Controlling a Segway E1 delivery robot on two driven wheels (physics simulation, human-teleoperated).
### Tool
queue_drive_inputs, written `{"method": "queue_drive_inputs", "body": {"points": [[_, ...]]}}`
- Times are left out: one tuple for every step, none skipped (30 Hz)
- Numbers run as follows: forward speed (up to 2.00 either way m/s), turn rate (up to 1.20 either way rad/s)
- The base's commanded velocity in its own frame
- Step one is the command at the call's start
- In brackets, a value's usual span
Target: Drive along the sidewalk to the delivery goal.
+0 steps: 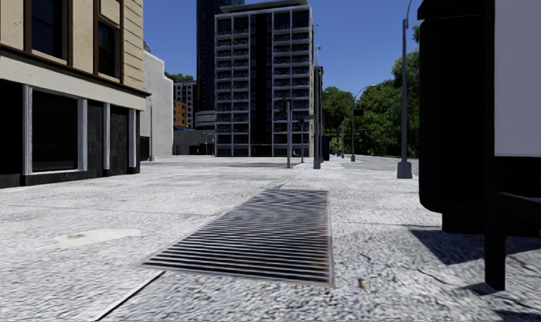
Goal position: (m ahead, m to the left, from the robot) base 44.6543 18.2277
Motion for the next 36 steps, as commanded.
{"method": "queue_drive_inputs", "body": {"points": [[2.0, 0.0], [2.0, 0.0], [2.0, 0.0], [2.0, 0.0], [2.0, 0.0], [2.0, 0.0], [2.0, 0.0], [2.0, 0.0], [2.0, 0.0], [2.0, 0.0], [2.0, 0.0], [2.0, 0.0], [2.0, 0.0], [2.0, 0.0], [2.0, 0.0], [2.0, 0.0], [2.0, 0.0], [2.0, 0.0], [2.0, 0.0], [2.0, 0.0], [2.0, 0.0], [2.0, 0.0], [2.0, 0.0], [2.0, 0.0], [2.0, 0.0], [2.0, 0.0], [2.0, 0.0], [2.0, 0.0], [2.0, 0.0], [2.0, 0.0], [2.0, 0.0], [2.0, 0.0], [2.0, 0.0], [2.0, 0.0], [2.0, -0.13], [2.0, -0.21]]}}
